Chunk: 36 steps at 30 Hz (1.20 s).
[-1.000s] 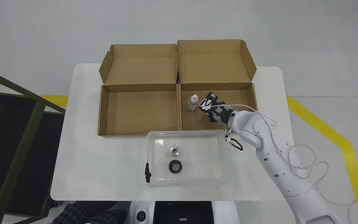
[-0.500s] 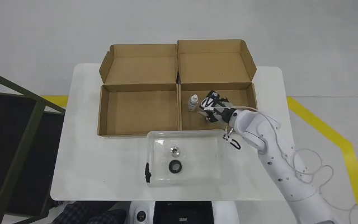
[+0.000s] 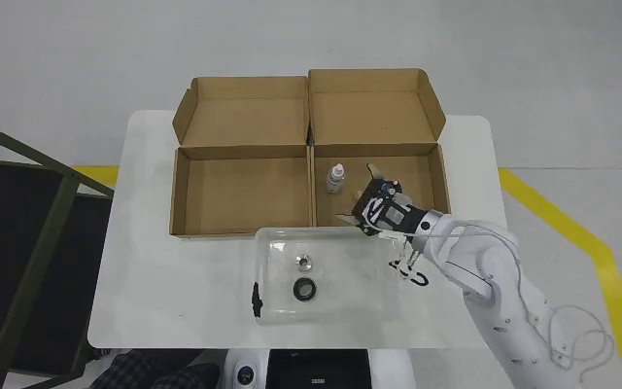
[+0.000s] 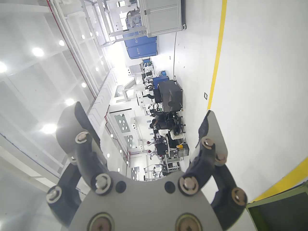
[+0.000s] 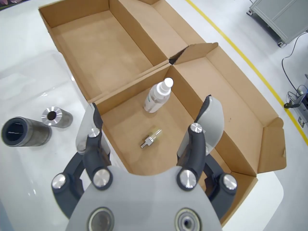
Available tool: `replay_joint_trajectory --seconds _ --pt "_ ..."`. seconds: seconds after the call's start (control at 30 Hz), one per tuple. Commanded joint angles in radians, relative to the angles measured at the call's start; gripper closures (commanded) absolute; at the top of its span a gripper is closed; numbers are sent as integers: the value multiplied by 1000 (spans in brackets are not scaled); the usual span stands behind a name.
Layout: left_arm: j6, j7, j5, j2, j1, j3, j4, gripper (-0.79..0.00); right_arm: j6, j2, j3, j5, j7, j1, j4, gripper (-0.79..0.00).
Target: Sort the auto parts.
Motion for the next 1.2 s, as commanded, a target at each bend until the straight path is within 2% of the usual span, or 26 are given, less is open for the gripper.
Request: replay_joint_trajectory --seconds 0.0,0.37,0.57,0.67,1.17 --pt "0 0 0 0 0 0 0 -785 -17 3 3 1 -7 -28 -35 -686" --pt "0 0 0 0 0 0 0 -785 -111 18 -29 -47 -51 -161 -158 -622" --pt "0 0 0 0 0 0 0 -785 -141 24 -64 -110 -73 -200 -156 -542" --pt "0 0 0 0 0 0 0 -785 -147 25 -81 -138 -86 -204 -135 -468" --pt "0 0 0 0 0 0 0 -785 -125 18 -161 -205 -109 -134 19 -422"
